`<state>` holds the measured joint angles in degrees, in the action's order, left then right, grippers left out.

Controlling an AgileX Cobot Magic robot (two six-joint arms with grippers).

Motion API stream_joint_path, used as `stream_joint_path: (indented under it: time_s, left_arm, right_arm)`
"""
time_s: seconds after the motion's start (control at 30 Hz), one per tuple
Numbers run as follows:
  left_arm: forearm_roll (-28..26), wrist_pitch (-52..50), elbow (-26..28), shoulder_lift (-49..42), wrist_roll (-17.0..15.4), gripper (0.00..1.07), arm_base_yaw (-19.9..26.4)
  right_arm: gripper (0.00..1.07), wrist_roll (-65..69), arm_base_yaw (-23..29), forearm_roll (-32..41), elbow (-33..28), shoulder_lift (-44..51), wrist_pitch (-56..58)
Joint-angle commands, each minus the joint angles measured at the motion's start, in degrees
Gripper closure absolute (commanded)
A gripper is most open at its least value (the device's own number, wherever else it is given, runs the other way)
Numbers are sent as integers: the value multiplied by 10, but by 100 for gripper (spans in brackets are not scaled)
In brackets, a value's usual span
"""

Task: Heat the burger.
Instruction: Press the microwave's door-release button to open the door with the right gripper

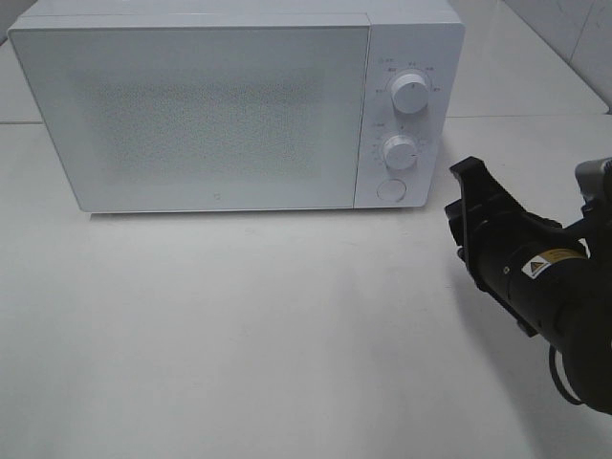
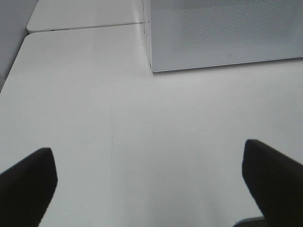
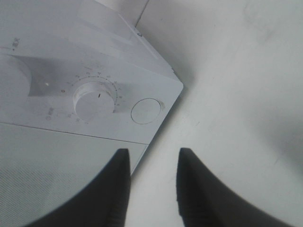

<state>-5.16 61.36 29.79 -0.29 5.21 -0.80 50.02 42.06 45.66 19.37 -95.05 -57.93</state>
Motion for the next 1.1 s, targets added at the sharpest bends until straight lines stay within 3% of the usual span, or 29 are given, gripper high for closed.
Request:
stream_joint_path:
  time_s: [0.03,0.07,0.13,0.2,0.43,0.73,1.1]
  left_arm:
    - [-4,-1,-1,-9,-3,6,2]
    - [-4,-1,-1,-9,-3,6,2]
    - [-4,-1,-1,-9,-3,6,2]
    - [-4,-1,-1,-9,-3,6,2]
    - [-4,-1,-1,-9,-3,6,2]
    - [-4,-1,-1,-9,-3,6,2]
    - [-4,-1,-1,-9,-3,6,2]
  right_arm:
    - [95,137,3,-33,3,3,4]
    - [95,137,3,-33,3,3,4]
    - [106,171,3,-29,3,1,3]
    - [107,174,3,-24,5,-8,-4]
    - [107,215,3,-17,25,-54,-23]
    - [107,221,-1,-30,104,-131,-23]
    - [107,278,-56,-107,173,-195,-17]
